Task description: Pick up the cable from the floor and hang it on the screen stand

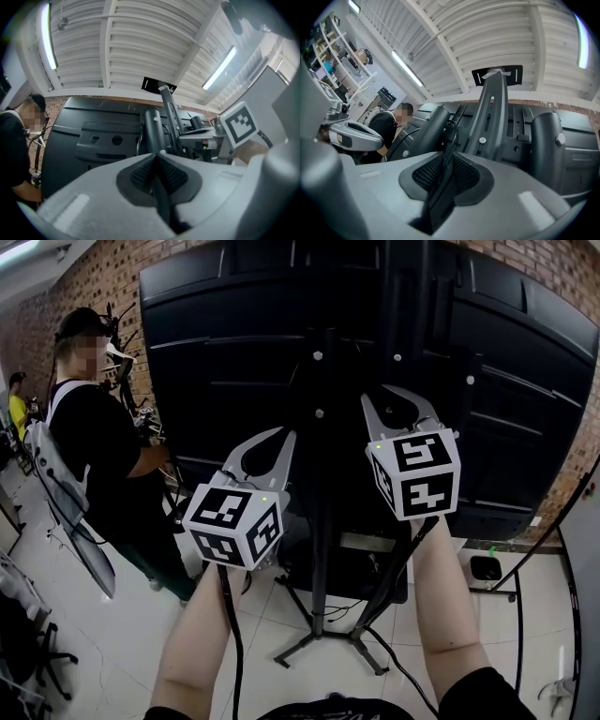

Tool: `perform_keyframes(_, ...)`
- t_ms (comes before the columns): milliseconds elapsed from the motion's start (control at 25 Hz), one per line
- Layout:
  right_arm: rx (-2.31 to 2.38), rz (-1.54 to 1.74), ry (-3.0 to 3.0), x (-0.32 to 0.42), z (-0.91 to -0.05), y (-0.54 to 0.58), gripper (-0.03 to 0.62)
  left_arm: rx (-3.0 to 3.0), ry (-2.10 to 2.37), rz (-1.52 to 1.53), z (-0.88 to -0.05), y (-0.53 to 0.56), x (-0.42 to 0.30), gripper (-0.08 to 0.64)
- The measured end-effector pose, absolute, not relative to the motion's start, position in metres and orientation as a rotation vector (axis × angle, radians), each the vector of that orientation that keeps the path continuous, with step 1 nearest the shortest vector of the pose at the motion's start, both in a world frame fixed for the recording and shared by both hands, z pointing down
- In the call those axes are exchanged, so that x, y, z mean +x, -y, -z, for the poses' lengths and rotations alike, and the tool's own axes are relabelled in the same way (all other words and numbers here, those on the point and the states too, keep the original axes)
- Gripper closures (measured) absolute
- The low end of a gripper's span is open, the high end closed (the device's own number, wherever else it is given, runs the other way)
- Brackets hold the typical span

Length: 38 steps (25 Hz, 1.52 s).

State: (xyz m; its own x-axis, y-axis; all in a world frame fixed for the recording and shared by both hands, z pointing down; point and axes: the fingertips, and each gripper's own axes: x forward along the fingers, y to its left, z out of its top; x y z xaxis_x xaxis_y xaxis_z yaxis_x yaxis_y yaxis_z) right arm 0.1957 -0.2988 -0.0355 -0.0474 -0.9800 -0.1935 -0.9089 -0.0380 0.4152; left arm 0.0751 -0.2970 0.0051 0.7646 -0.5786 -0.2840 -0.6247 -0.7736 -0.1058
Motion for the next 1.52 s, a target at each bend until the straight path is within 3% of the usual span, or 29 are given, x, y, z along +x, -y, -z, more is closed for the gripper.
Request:
perform_keyframes(560, 1.992, 0.697, 2.191, 0.158, -0.037, 0.253, 0.523, -2.724, -0.996, -0.389, -0.041, 0.269, 0.057, 0.555)
perform_keyframes(640, 1.983, 0.681, 2.204, 0.155, -0.049, 0.249, 0.488, -2.721, -0.992, -0.384, -0.048, 0.262, 0.056, 0.555)
perform_keyframes(1160, 1.978, 0.525, 2.301, 0.136, -0.131, 0.213, 0.465, -2.835, -0.951, -0.330, -0.116, 0.201, 0.055, 0.555)
perform_keyframes(1520, 1.929, 0.519, 2.370, 0.114, -0.177, 0.185, 0.545, -2.838, -1.017, -0.200, -0.172, 0.170, 0.046, 0.555)
